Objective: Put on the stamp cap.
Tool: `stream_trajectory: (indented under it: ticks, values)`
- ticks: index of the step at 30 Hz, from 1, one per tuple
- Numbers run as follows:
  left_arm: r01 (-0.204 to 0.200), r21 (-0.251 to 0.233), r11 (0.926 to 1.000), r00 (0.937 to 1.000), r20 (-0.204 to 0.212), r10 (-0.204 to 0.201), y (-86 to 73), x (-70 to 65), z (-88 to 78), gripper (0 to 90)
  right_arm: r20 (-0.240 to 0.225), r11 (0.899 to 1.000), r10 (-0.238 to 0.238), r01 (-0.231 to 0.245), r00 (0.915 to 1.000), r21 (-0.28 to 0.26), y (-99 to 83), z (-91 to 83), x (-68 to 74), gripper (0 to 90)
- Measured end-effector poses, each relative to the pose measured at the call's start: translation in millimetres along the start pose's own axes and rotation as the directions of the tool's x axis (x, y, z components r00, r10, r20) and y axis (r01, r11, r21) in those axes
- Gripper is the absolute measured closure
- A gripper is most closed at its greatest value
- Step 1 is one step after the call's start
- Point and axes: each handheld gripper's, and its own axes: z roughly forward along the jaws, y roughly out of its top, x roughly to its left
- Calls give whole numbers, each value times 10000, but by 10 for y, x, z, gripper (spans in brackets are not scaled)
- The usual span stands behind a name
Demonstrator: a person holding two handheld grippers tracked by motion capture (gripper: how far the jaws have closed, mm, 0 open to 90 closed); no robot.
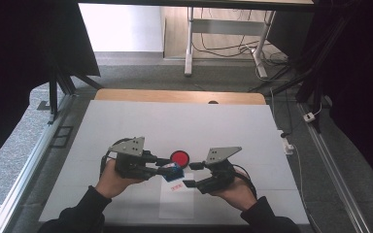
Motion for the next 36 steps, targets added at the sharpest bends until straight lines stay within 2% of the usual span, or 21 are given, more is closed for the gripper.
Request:
stream_trajectory:
  ticks: [9, 15, 21, 36]
  values:
    - [17, 108, 9999, 9998, -179, -15, 0, 2, 5, 703, 776, 9989, 467, -460, 9959, -107, -48, -148, 37, 224]
    - [51, 144, 9999, 9996, -271, -47, 4, 4, 3, 703, 1410, 9984, 568, -571, 9884, -24, -93, -250, 75, 155]
    - [53, 214, 9998, 9992, -395, -45, 6, 3, -1, 703, 1967, 9969, 760, -783, 9775, 36, -179, -358, 98, 95]
    - [316, 499, 9983, 9935, -1107, -259, -16, 17, -87, 703, 2849, 9910, 1326, -1323, 9494, -203, -404, -596, 76, 33]
